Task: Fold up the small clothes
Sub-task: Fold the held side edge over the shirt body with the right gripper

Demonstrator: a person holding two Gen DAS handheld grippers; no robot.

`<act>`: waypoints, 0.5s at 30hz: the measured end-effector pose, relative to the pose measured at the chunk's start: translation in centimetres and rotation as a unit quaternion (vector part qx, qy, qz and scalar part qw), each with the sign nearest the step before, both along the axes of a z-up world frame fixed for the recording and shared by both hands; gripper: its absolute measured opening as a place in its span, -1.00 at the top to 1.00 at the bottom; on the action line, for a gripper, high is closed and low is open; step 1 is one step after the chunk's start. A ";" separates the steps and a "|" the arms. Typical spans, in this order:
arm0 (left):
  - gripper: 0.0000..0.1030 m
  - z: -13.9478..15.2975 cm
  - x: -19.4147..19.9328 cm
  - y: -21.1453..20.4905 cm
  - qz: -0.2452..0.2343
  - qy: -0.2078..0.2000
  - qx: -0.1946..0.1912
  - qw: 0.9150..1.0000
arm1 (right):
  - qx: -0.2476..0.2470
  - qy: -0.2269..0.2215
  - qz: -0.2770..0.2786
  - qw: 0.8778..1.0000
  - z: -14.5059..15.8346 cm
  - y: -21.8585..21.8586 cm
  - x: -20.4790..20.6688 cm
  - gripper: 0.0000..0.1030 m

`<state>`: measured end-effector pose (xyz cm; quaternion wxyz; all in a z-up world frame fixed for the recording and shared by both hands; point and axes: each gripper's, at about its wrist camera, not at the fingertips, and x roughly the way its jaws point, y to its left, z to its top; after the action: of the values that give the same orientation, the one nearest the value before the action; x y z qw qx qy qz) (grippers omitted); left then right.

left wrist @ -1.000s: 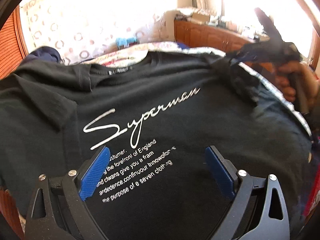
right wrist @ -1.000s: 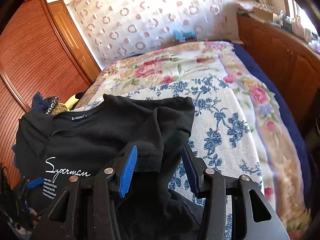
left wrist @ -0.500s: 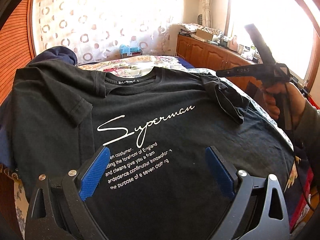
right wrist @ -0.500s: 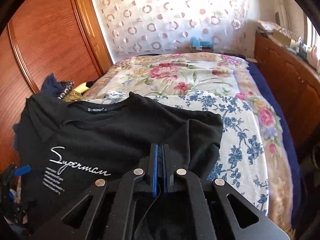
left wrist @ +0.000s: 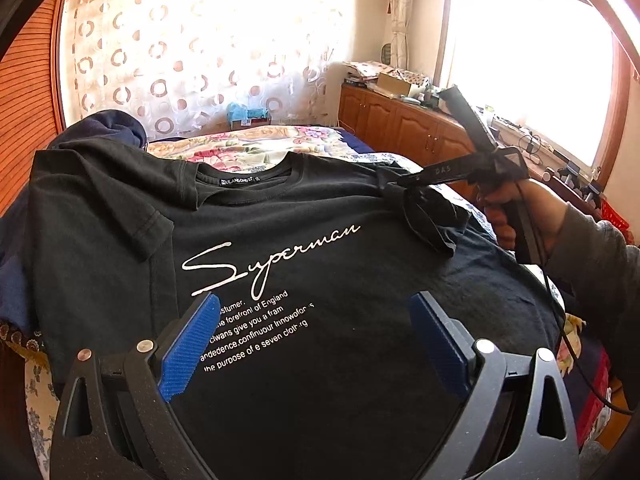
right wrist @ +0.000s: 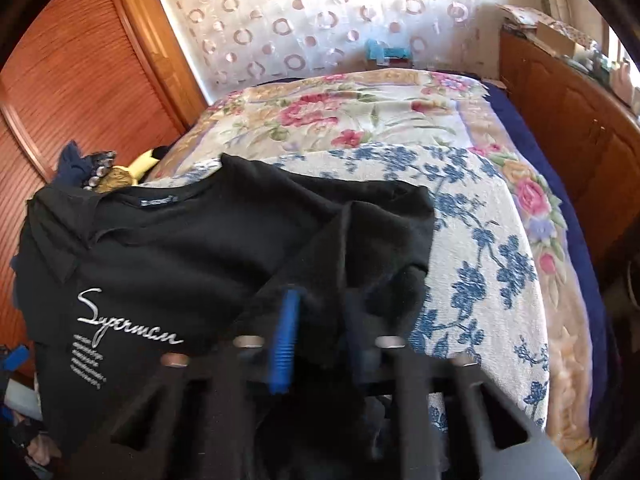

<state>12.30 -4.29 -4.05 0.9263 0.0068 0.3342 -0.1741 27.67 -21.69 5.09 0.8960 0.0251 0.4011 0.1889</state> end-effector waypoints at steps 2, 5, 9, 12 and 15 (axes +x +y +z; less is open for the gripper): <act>-0.87 -0.1 0.1 0.0 0.003 0.000 0.002 1.000 | 0.017 -0.008 0.019 1.000 0.6 0.0 0.0 0.92; -0.87 -0.2 0.2 0.2 0.007 0.001 0.001 1.000 | 0.031 -0.024 0.036 0.999 1.5 0.4 -0.2 0.93; -0.87 -0.4 0.2 0.5 0.010 0.004 0.000 1.000 | 0.046 -0.039 0.069 0.996 2.3 1.9 -0.3 0.93; -0.87 -0.4 0.1 0.6 0.011 0.005 0.000 1.000 | 0.034 -0.039 0.082 0.995 2.3 3.4 -0.2 0.68; -0.87 -0.6 0.1 0.8 0.012 0.009 0.002 1.000 | 0.015 -0.043 0.067 0.997 1.9 3.9 0.0 0.07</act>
<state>12.38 -3.50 -4.64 0.9254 0.0031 0.3425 -0.1624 27.70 -17.80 7.00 0.8971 0.0037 0.3605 0.2555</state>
